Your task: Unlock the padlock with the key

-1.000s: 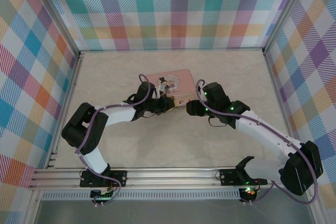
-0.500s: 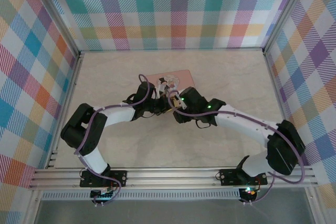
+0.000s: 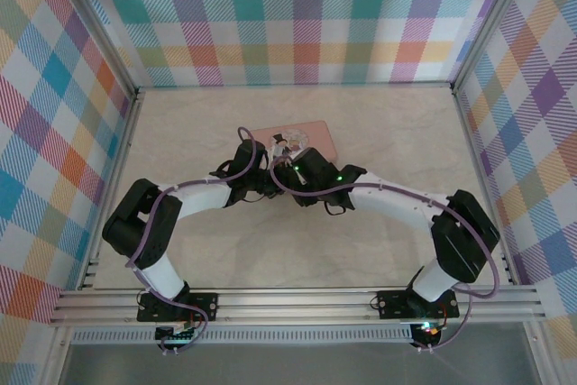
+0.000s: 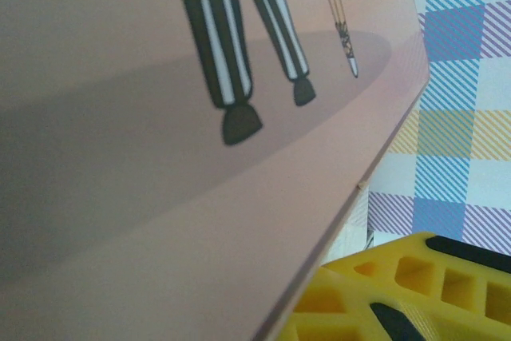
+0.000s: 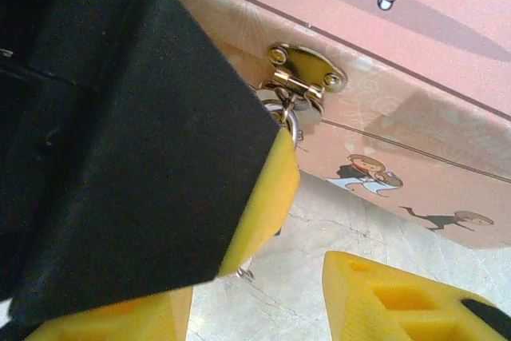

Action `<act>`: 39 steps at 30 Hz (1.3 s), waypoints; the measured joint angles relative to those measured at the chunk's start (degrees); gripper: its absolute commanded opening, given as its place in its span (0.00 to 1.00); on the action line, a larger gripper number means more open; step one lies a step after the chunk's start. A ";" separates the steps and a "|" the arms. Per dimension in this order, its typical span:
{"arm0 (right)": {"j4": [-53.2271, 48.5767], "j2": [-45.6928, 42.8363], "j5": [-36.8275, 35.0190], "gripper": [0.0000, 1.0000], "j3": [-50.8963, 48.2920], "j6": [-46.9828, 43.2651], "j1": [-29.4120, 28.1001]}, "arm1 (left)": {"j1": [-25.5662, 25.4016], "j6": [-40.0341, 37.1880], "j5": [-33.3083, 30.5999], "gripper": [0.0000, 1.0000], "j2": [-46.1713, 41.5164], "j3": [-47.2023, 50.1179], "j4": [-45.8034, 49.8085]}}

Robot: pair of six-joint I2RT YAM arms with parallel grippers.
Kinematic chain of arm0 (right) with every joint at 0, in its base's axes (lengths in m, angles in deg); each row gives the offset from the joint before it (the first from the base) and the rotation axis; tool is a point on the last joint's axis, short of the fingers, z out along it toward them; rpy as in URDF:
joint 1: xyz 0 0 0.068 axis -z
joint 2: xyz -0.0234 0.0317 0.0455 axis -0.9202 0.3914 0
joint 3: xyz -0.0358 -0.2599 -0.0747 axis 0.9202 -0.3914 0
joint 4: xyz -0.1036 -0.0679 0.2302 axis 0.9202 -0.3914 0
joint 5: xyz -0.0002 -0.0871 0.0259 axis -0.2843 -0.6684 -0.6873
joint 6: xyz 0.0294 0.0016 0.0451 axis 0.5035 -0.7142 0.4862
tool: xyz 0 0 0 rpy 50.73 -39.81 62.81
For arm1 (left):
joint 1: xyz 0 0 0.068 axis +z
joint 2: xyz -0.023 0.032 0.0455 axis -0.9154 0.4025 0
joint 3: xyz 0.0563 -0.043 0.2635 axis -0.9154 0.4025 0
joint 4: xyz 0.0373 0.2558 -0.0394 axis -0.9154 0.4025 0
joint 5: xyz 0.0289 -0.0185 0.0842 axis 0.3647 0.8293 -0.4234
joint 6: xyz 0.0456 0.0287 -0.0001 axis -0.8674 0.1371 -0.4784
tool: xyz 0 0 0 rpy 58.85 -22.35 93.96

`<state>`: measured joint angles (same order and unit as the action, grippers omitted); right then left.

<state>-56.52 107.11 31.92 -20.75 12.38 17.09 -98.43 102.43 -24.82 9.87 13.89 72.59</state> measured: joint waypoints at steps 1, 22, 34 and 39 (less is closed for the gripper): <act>0.09 0.26 0.02 0.48 0.02 -0.17 0.00 | 0.00 0.00 0.09 0.06 -0.02 0.00 0.00; 1.46 3.37 0.44 0.32 0.07 -1.16 -0.11 | 0.11 0.04 0.33 0.06 -0.74 0.00 0.39; 1.31 3.37 2.71 0.00 0.55 -1.68 -0.09 | 0.22 -0.46 0.04 0.09 -1.16 0.00 1.51; 1.99 3.37 3.85 0.00 0.00 -0.87 -0.07 | 0.22 -1.11 -0.59 0.22 -1.25 0.02 2.58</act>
<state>-54.53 110.48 35.77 -20.75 11.50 17.03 -98.21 101.32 -25.41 8.62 13.91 75.17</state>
